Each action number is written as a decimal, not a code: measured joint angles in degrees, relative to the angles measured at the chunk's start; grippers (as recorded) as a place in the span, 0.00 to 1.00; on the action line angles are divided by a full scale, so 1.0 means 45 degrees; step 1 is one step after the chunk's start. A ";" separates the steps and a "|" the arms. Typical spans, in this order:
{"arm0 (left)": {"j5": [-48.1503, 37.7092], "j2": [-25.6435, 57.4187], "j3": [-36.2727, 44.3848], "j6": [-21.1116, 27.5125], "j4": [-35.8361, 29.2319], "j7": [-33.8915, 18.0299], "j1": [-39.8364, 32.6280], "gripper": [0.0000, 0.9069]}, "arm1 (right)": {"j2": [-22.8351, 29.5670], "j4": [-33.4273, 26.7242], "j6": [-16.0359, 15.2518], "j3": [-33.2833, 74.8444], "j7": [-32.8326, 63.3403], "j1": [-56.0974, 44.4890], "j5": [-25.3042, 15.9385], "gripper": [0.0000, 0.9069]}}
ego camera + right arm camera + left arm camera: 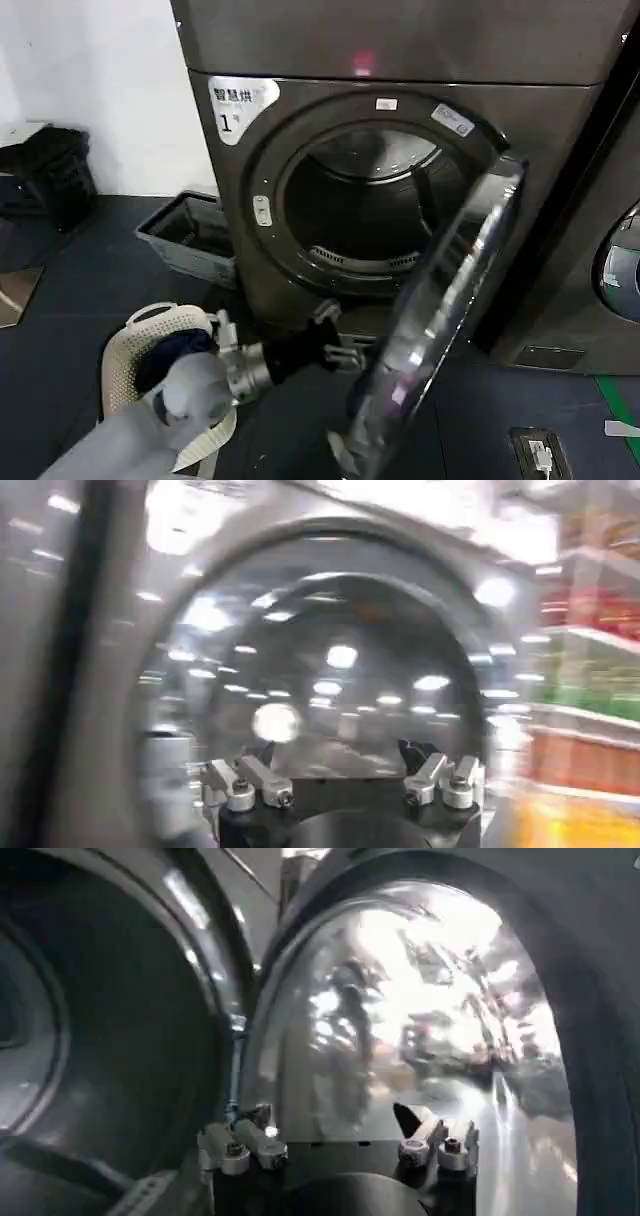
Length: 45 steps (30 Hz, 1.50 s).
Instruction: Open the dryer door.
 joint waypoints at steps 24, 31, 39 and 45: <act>0.0253 -0.3476 0.5329 -0.0650 0.3061 -0.0635 -0.4338 1.00 | 0.0493 0.2142 -0.2244 0.4305 0.3165 -0.1119 -0.1489 1.00; 0.0262 -0.4644 0.6012 -0.0908 0.4108 -0.0732 -0.5394 1.00 | 0.0481 0.2397 -0.2217 0.4829 0.2733 -0.1283 -0.1543 1.00; 0.0166 -0.5586 0.6739 -0.1295 0.5208 -0.0815 -0.6465 1.00 | 0.0546 0.2502 -0.2212 0.5099 0.2538 -0.1443 -0.1547 1.00; 0.0147 -0.6246 0.6978 -0.1410 0.5904 -0.1124 -0.6884 1.00 | 0.0607 0.2513 -0.2208 0.5290 0.2465 -0.1554 -0.1543 1.00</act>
